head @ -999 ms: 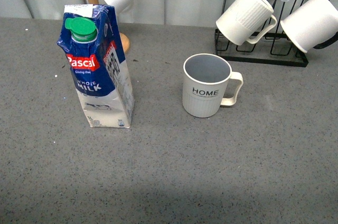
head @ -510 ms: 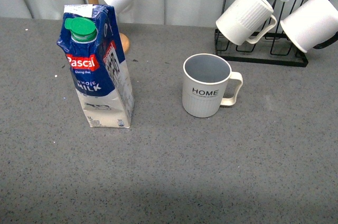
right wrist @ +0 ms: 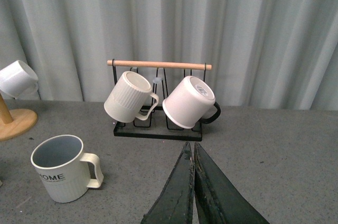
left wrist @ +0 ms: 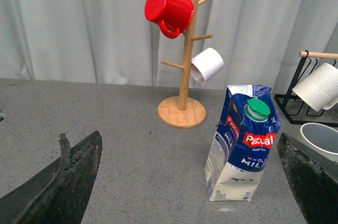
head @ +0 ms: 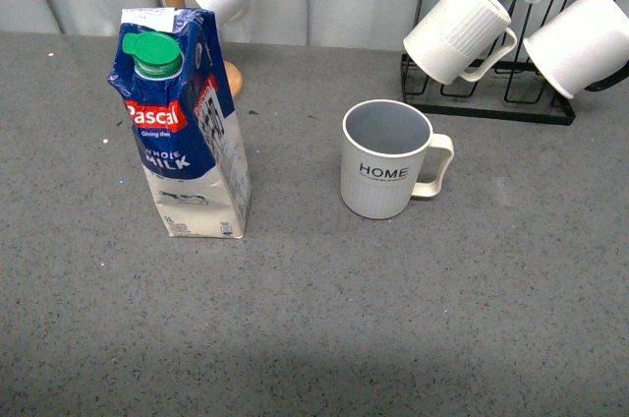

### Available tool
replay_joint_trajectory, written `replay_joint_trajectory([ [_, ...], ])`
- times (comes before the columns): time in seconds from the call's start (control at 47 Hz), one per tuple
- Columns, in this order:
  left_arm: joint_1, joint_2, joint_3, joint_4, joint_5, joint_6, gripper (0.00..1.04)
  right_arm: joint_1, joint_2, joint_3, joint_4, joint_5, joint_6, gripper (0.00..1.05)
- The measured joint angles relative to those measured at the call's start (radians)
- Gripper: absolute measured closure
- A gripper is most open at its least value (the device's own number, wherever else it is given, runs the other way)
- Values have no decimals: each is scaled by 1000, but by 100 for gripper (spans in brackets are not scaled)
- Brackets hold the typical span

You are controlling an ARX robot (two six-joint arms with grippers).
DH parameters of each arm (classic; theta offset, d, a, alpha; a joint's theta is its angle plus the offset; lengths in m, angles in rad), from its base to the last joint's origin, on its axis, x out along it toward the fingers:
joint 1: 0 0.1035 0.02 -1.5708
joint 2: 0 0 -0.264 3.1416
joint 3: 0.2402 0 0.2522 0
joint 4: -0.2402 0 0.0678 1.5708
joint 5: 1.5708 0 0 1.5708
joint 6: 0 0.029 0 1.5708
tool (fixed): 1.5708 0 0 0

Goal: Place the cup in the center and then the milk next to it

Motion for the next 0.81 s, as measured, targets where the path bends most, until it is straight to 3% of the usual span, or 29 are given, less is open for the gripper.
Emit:
replay_joint_trajectory([
  [0.17, 0, 0, 0, 0, 0, 0, 6, 0, -76, 0, -51, -2, 0, 103],
  [0.553, 0, 0, 0, 0, 0, 0, 6, 0, -76, 0, -52, -2, 0, 22],
  [0.68, 0, 0, 0, 0, 0, 0, 6, 0, -76, 0, -52, -2, 2, 7],
  [0.808, 0, 0, 0, 0, 0, 0, 6, 0, -76, 0, -52, -2, 1, 9],
])
